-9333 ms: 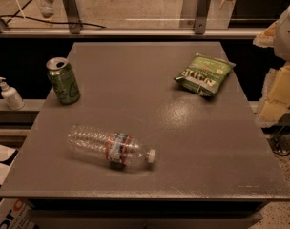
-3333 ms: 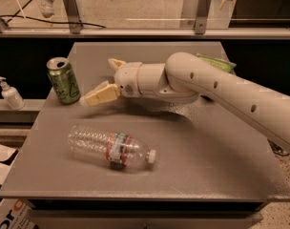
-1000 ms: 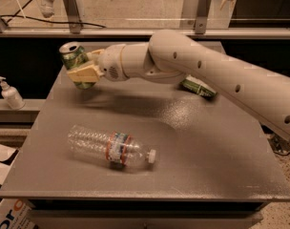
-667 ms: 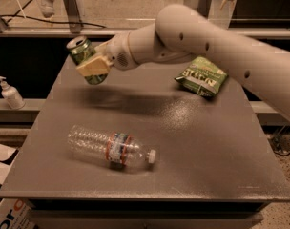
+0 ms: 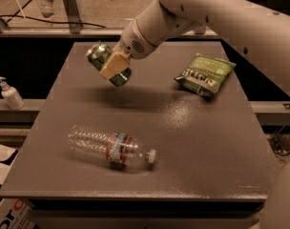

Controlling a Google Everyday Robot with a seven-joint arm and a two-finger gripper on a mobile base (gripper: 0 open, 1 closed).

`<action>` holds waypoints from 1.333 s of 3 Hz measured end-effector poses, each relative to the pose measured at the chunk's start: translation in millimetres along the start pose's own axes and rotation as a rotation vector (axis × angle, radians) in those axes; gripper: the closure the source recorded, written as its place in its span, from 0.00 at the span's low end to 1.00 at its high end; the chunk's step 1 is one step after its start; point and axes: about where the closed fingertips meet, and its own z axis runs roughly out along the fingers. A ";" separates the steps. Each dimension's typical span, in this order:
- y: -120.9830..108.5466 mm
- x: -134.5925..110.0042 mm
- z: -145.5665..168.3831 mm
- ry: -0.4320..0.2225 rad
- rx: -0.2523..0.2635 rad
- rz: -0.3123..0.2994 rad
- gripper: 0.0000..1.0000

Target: Knock green can over

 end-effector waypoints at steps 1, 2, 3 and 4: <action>3.7 31.3 -7.0 0.190 -0.040 -0.017 1.00; 9.0 58.3 -11.4 0.368 -0.079 -0.043 1.00; 10.8 74.7 -16.4 0.487 -0.096 -0.067 1.00; 12.9 85.2 -16.1 0.593 -0.117 -0.106 1.00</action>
Offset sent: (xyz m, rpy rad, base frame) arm -0.0250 -0.0773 -0.0471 -0.5792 0.1425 0.1068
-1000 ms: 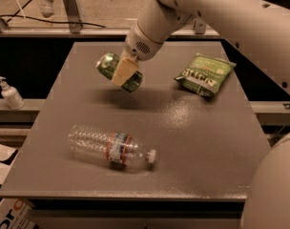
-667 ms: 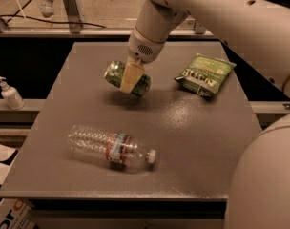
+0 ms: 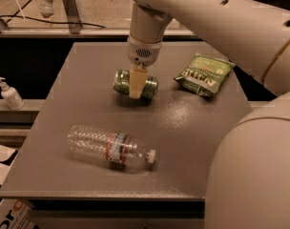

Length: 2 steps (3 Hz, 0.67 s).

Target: Knock green can over

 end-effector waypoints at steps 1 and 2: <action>3.0 -0.9 9.2 0.035 -0.008 -0.014 0.82; 4.7 -5.1 15.2 0.029 -0.008 -0.015 0.58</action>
Offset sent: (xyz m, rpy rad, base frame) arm -0.0067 0.0126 -0.0166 -0.0222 0.0051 0.0139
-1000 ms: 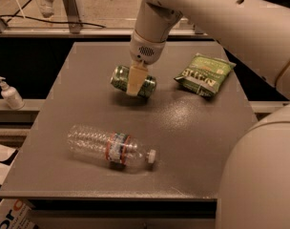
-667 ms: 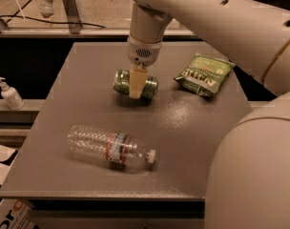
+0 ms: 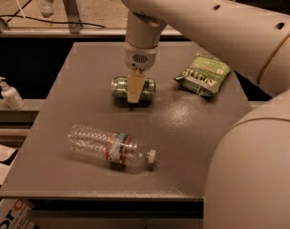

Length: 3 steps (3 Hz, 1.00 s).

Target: Knock green can over

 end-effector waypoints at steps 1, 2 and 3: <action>0.9 -2.7 2.7 -0.007 0.001 0.002 0.36; 1.5 -4.0 3.3 -0.021 0.003 0.009 0.12; 1.7 -5.3 1.2 -0.040 0.009 0.017 0.00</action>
Offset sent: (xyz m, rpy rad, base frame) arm -0.0023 0.0043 0.0001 0.0362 -0.0043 -0.0198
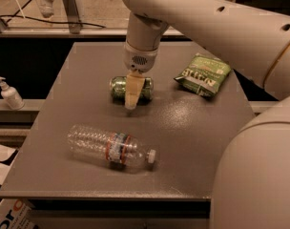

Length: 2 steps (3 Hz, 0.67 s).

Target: Knock green can over

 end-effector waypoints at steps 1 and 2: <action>1.4 -2.1 -5.4 -0.063 0.022 0.024 0.00; 9.6 2.1 -17.0 -0.195 0.065 0.093 0.00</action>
Offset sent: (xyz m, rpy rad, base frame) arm -0.0073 -0.0242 0.0374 0.4219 -0.1385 -0.2485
